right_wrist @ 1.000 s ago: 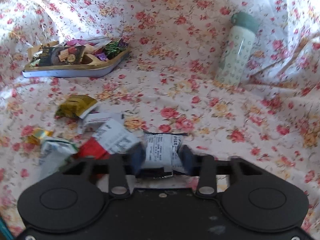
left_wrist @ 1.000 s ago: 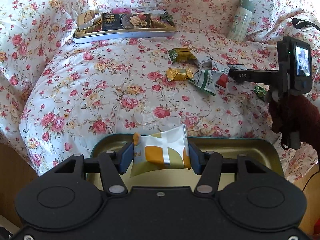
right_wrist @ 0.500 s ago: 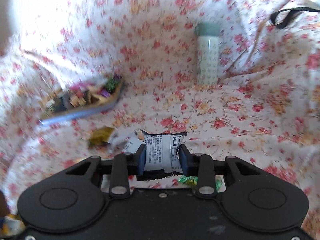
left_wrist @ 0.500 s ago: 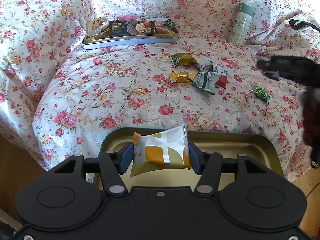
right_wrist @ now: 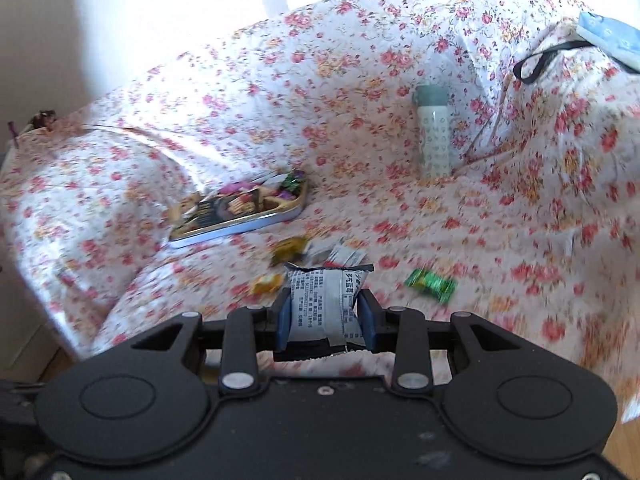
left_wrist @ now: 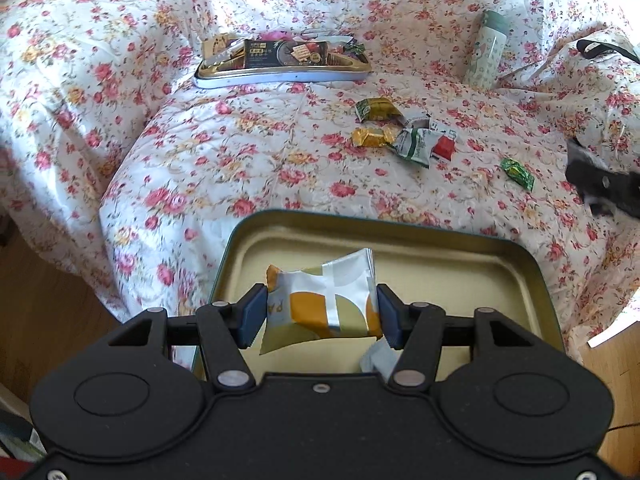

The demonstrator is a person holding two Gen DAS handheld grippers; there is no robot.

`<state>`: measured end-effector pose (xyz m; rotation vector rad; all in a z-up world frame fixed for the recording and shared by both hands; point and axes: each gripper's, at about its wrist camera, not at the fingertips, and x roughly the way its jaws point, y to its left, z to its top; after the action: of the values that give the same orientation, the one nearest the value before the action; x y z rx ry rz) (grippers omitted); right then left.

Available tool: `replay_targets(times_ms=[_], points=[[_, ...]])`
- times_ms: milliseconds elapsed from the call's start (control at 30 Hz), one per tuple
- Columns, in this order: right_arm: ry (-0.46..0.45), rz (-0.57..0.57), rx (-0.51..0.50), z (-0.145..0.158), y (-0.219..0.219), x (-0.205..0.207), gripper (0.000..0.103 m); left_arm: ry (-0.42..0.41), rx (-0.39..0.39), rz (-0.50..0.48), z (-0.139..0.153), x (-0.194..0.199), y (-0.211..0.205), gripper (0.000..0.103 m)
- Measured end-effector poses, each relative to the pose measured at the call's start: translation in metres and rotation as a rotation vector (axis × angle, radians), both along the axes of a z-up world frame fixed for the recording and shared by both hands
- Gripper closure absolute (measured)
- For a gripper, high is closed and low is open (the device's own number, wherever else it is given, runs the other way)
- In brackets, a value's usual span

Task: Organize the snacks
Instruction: 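Lift both packets and carry them over the olive rectangular tray, then lower both packets into the olive tray and open both tools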

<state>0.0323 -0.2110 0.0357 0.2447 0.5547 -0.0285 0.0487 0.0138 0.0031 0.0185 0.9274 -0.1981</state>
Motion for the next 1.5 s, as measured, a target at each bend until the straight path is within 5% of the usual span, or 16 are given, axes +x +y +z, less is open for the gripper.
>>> replay_targets(times_ms=[267, 667, 1500], points=[[0.043, 0.031, 0.033, -0.004, 0.019, -0.040, 0.067, 0.012, 0.019, 0.012, -0.005, -0.018, -0.001, 0.041], [0.171, 0.015, 0.009, -0.035, 0.032, -0.043, 0.067, 0.041, 0.065, 0.039, -0.021, -0.019, -0.002, 0.034], [0.171, 0.088, -0.129, -0.039, 0.062, -0.045, 0.066, 0.034, 0.076, 0.075, -0.027, -0.035, 0.002, 0.029]])
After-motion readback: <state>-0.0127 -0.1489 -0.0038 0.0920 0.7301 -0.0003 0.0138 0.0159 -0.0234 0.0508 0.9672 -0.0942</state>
